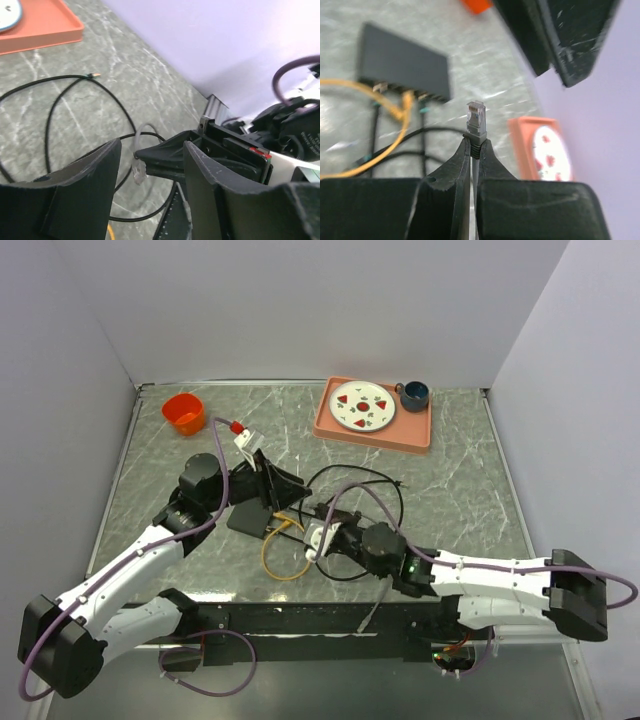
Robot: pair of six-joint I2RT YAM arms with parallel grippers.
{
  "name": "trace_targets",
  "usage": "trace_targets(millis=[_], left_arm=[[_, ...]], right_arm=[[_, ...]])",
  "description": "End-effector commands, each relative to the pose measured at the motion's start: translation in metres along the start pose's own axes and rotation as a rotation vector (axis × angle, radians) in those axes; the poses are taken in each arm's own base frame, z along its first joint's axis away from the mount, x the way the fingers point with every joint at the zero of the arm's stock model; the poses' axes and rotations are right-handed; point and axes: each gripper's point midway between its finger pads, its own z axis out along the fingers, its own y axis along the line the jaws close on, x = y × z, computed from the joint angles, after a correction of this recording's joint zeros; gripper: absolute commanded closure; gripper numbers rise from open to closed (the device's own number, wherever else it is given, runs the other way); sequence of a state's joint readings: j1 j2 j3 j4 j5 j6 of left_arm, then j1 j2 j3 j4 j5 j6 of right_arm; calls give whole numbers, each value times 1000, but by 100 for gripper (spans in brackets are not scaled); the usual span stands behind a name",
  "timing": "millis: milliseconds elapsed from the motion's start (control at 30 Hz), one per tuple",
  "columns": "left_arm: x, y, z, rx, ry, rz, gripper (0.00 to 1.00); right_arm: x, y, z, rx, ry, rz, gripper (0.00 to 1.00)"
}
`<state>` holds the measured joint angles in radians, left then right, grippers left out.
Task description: Insert the plug into the switch port
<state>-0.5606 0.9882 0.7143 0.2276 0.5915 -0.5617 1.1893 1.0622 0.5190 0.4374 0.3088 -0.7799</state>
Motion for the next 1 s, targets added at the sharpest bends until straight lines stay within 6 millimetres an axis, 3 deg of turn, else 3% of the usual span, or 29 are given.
trace_targets(millis=[0,167,333,667,967], left_arm=[[-10,-25,-1,100,-15,-12,43],[-1,-14,2,47,31,-43,44],[3,-10,6,21,46,-36,45],[-19,-21,4,46,-45,4,36],[-38,-36,4,93,-112,34,41]], right_arm=[[-33,-74,-20,413,-70,-6,100],[-44,-87,-28,531,-89,-60,100],[-51,-80,-21,489,-111,-66,100],[-62,-71,-19,383,-152,-17,100],[-63,-69,-22,349,-155,12,100]])
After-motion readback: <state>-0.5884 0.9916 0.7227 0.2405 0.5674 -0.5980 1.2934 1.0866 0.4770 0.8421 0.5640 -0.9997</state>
